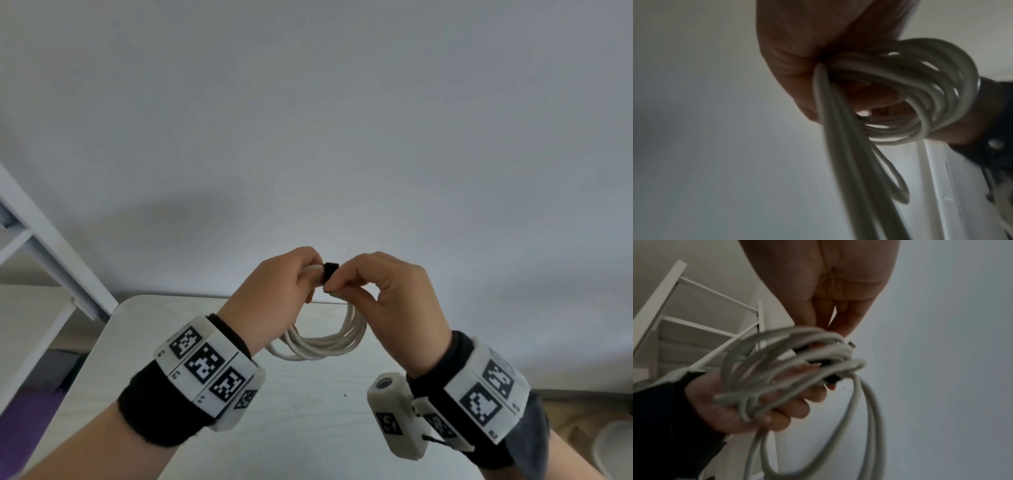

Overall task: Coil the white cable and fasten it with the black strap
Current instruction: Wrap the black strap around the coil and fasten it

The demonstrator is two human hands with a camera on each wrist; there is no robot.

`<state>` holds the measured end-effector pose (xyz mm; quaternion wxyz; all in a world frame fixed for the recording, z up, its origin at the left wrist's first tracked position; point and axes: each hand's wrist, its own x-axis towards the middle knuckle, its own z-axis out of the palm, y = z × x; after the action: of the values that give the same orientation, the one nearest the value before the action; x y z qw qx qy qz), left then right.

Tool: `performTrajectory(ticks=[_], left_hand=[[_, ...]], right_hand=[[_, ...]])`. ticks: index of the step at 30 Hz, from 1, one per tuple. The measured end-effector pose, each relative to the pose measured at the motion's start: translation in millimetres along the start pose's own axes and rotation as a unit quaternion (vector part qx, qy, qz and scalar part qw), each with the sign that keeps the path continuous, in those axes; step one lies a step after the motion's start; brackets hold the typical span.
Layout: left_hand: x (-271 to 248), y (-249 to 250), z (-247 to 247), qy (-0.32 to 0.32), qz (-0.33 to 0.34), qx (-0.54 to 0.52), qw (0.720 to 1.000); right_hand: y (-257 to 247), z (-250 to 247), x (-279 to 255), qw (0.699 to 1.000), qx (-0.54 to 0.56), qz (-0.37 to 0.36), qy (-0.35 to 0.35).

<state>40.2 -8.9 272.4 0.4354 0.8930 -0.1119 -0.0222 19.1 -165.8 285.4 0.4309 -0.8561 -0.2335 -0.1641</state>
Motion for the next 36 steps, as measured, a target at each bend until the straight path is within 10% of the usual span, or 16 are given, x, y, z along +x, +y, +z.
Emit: performTrajectory(ticks=[11, 36], left_hand=[[-3.7, 9.7, 1.2, 0.007, 0.018, 0.001, 1.000], [-10.1, 17.5, 2.2, 0.049, 0.091, 0.110, 0.989]], right_hand=[[11.7, 11.4, -9.9, 0.975, -0.188, -0.062, 0.102], [15.2, 23.9, 15.5, 0.964, -0.251, 0.003, 0.082]])
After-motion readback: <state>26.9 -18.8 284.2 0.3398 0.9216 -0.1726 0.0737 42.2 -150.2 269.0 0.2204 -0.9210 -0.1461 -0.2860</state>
